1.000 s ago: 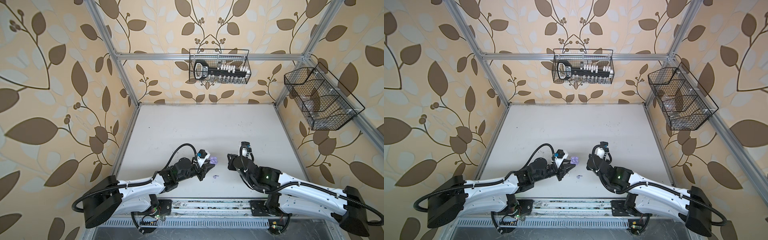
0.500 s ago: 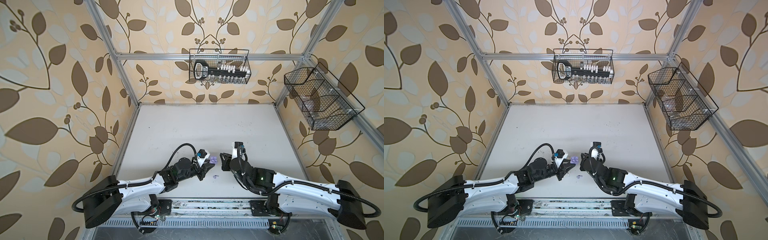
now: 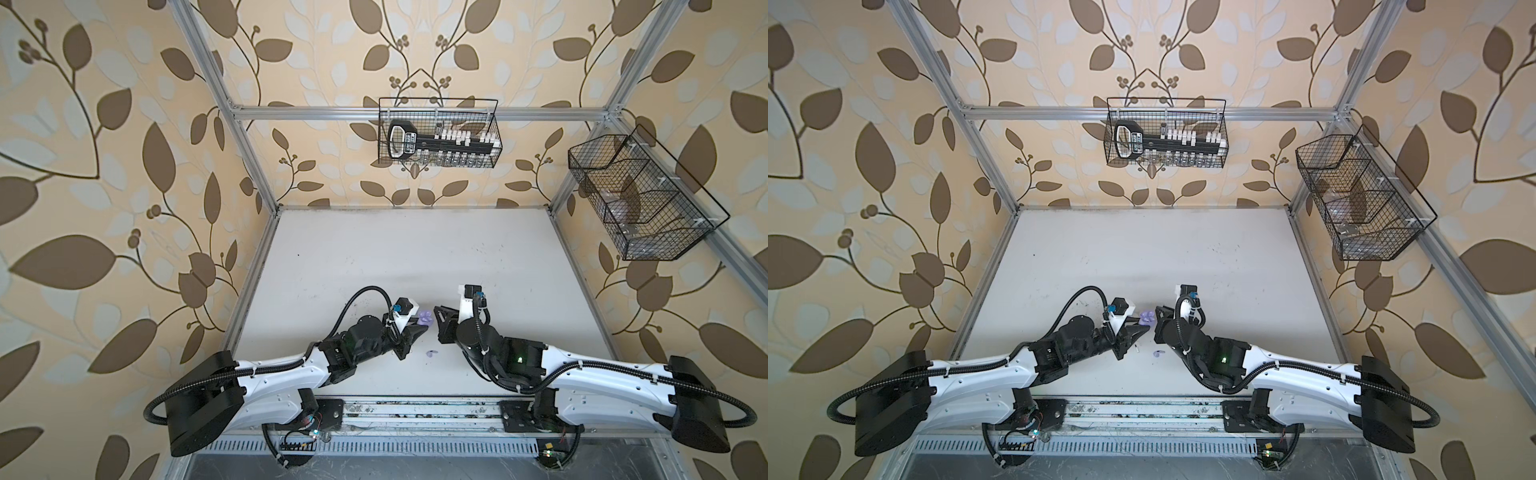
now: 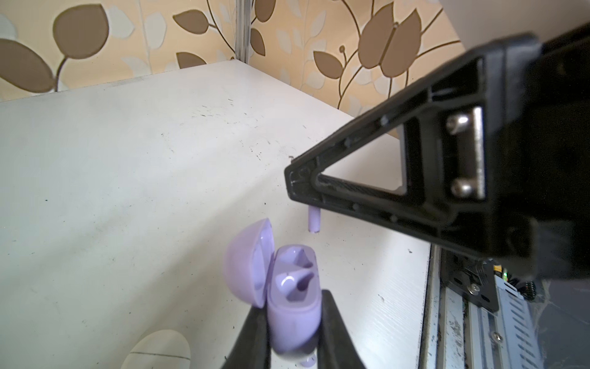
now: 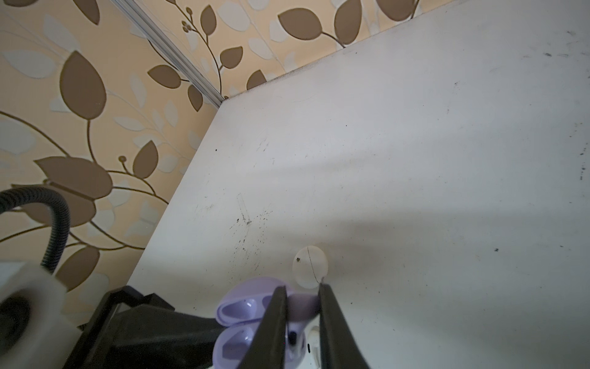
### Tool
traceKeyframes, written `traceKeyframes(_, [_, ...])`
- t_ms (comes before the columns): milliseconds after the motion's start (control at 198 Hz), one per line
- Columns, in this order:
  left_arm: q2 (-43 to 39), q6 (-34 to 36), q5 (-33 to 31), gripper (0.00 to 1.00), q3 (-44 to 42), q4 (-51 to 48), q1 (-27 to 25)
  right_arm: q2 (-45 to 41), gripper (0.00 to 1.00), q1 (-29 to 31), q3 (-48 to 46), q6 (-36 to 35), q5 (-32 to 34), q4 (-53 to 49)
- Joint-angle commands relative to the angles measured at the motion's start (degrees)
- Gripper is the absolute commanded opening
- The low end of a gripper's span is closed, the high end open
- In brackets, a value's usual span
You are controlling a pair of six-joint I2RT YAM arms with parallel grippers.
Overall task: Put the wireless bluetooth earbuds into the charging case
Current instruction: 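Move the held earbud over the case in the left gripper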
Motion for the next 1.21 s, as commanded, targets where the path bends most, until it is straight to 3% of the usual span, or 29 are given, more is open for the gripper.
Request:
traceKeyframes(0, [-0.2,-0.8,-0.6,0.03,1.6,1.6,0.1,0.6,0.19,0.4,2.1,-0.8,1.3,1.6])
traceKeyframes(1205, [-1.0,-0.6,-1.6,0.03,1.2,1.3,0.7,3.3,0.19,1.9,0.8,0.5,-0.4,4.6])
